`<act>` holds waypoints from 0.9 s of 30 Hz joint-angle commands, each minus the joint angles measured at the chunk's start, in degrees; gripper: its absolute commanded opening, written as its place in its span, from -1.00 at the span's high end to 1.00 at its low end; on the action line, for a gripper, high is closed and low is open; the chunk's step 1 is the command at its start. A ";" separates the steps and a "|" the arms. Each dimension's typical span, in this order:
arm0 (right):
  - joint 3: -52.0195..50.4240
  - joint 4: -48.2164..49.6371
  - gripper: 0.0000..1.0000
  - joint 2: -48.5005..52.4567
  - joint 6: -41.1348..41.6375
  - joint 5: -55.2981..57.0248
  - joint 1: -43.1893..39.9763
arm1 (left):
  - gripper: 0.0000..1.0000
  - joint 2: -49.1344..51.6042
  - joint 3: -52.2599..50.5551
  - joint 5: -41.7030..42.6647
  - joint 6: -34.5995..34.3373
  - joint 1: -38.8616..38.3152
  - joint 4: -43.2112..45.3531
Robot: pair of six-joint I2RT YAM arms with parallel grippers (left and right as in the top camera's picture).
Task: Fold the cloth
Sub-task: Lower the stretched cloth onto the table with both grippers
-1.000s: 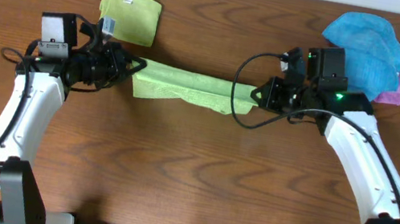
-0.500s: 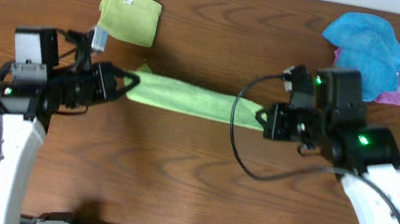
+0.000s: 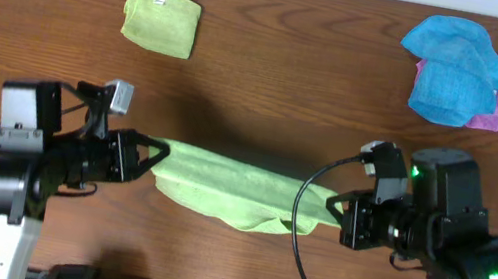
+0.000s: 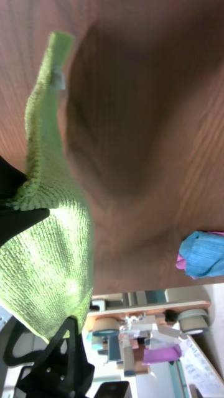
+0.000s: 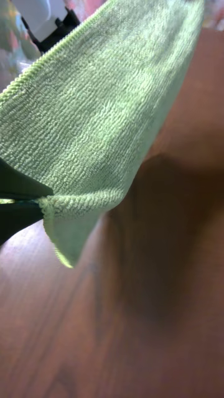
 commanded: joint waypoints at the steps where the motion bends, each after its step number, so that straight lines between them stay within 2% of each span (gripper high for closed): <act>1: -0.66 -0.98 0.97 -0.55 2.80 4.57 1.53 | 0.88 -2.73 0.42 -4.44 -0.68 0.02 -1.20; 8: -1.95 3.78 0.97 2.34 4.04 7.32 1.90 | 0.88 -2.32 0.20 -7.54 -1.53 0.02 -0.83; 12: -2.86 7.48 0.97 6.45 4.13 7.32 1.90 | 0.88 0.17 -0.79 -8.28 -1.57 0.04 2.43; 19: -3.02 15.02 0.97 14.99 4.24 10.80 1.88 | 0.88 8.15 -3.21 -9.31 -2.60 0.04 13.03; 27: -3.02 30.16 0.98 25.33 4.20 14.82 1.84 | 0.88 22.23 -3.43 -9.68 -4.76 0.02 29.64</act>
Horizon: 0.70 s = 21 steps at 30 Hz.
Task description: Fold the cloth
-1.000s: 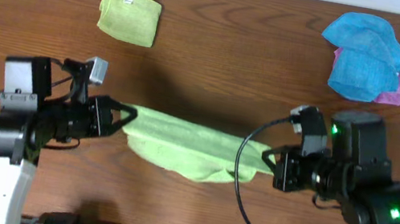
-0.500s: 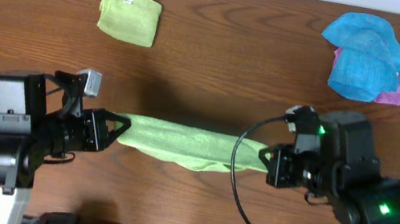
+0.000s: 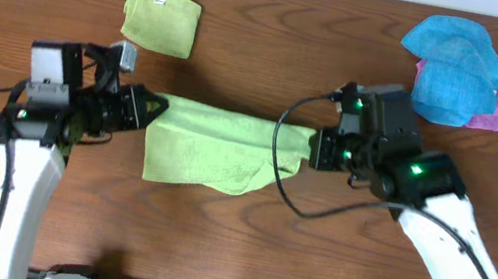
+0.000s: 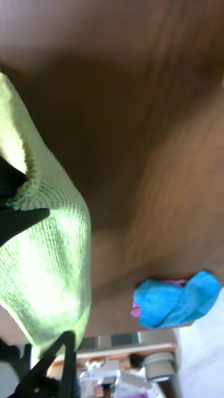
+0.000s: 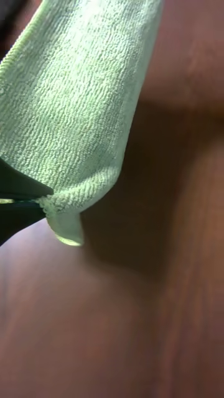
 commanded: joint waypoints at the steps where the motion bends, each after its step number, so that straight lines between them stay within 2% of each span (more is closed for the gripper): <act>1: -0.33 4.22 0.97 4.42 0.57 4.50 -0.07 | 0.88 5.57 -0.33 -1.75 -1.81 0.35 5.35; 12: -0.31 29.16 0.97 19.89 -0.26 9.62 -0.28 | 0.88 21.90 -0.31 -1.73 -8.61 -1.22 31.32; 14: -0.28 31.82 0.89 21.66 -0.22 9.62 -0.44 | 0.88 23.91 -0.31 -1.75 -9.22 -1.38 33.46; 15: -0.28 32.76 0.67 22.32 -0.22 9.68 -0.44 | 0.61 24.79 -0.31 -1.77 -9.22 -1.42 34.36; 16: -0.28 33.22 0.32 22.58 -0.22 9.84 -0.44 | 0.24 25.38 -0.31 -1.95 -9.18 -1.42 35.06; 17: -0.28 33.62 0.20 22.73 -0.22 9.94 -0.44 | -0.22 25.68 -0.31 -2.49 -9.18 -1.42 35.52; 18: -0.28 33.75 0.03 22.73 -0.22 10.36 -0.44 | -0.49 25.77 -0.31 -2.95 -9.18 -1.42 35.91; 19: -0.26 33.88 -0.18 22.73 -0.22 10.86 -0.44 | -0.74 25.77 -0.31 -3.58 -9.18 -1.42 36.30; 20: -0.17 33.90 -0.27 22.69 -0.22 11.28 -0.44 | -0.91 25.75 -0.31 -4.15 -9.20 -1.40 36.94; 21: 0.00 33.79 -0.30 22.69 -0.22 11.30 -0.46 | -0.91 25.75 -0.31 -4.13 -9.22 -1.40 37.88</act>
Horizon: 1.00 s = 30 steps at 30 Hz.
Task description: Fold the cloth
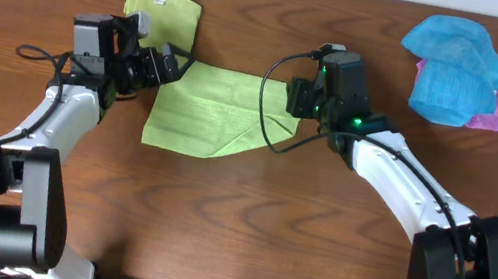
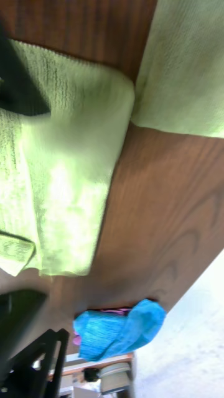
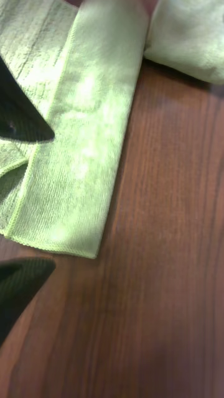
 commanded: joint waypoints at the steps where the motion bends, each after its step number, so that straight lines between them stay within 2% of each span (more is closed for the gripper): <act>1: 0.48 0.07 -0.32 -0.13 0.22 1.66 -0.46 | -0.91 0.02 -0.07 -1.44 -1.01 -0.07 2.03; 8: 1.25 -7.72 -0.33 -3.61 0.83 -3.80 -0.46 | -0.91 -0.04 0.02 2.27 -2.38 -0.07 0.15; 14: 1.18 -18.10 -0.30 -4.24 -2.36 -8.28 -0.33 | -0.91 -0.04 0.02 1.38 5.90 -0.22 -12.66; 18: 1.18 -16.41 -0.21 -2.71 -5.95 -9.51 -0.37 | -0.91 -0.02 0.02 -0.24 10.67 -1.40 -20.33; 22: 1.18 -13.97 -0.15 -1.01 -7.37 -9.64 -0.50 | -0.91 0.04 0.00 -3.80 12.74 -3.82 -24.28; 30: 1.18 -12.11 -0.15 4.96 -8.66 -14.38 -1.29 | -0.96 0.15 -0.02 -8.94 12.79 -7.19 -25.14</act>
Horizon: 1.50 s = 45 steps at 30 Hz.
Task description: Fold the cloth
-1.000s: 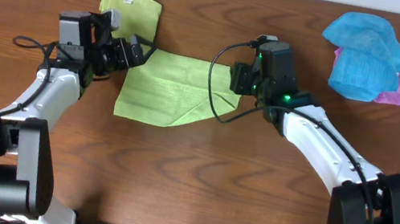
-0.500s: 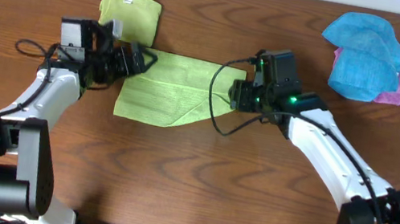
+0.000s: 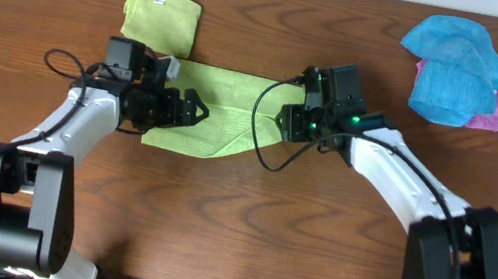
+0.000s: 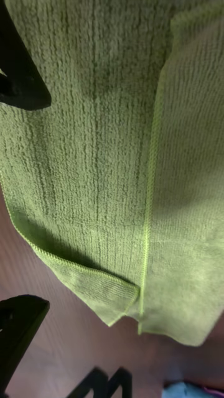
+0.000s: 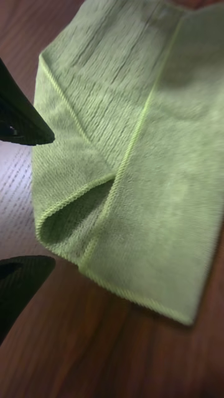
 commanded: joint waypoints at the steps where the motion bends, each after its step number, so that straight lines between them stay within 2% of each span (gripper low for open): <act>1: 0.72 0.83 -0.15 2.67 -1.64 -2.89 -0.85 | -0.96 0.20 0.00 -4.20 1.49 -0.57 -0.39; 4: 0.72 2.01 -0.14 4.07 -1.64 -3.72 -0.96 | -1.00 0.66 -0.02 -5.05 1.49 -0.57 -0.87; 5: 0.72 2.43 -0.14 4.28 -1.64 -4.28 -1.01 | -0.90 0.85 -0.02 -5.51 1.49 -0.57 -1.16; 11: 0.72 3.87 -0.12 6.23 -1.64 -4.39 -1.14 | -0.63 2.86 -0.07 -6.36 1.49 -0.57 -2.23; 15: 0.72 4.17 -0.13 7.06 -1.64 -5.66 -1.11 | -0.57 4.96 -0.07 -6.14 1.46 -0.57 -2.78; 20: 0.72 4.79 -0.12 7.32 -1.66 -6.93 -1.11 | -0.35 5.97 -0.07 -6.14 1.46 -0.55 -2.95; 34: 0.72 7.26 -0.07 10.64 -1.64 -12.85 -1.07 | -0.13 6.01 -0.07 -6.16 1.44 -0.57 -3.17; 36: 0.72 7.15 -0.03 10.64 -1.64 -13.53 -1.07 | -0.09 6.01 -0.07 -6.16 1.44 -0.57 -3.17; 45: 0.74 3.45 0.40 10.03 -1.88 -24.00 -1.07 | -0.03 6.01 -0.07 -6.19 1.20 -0.55 -3.15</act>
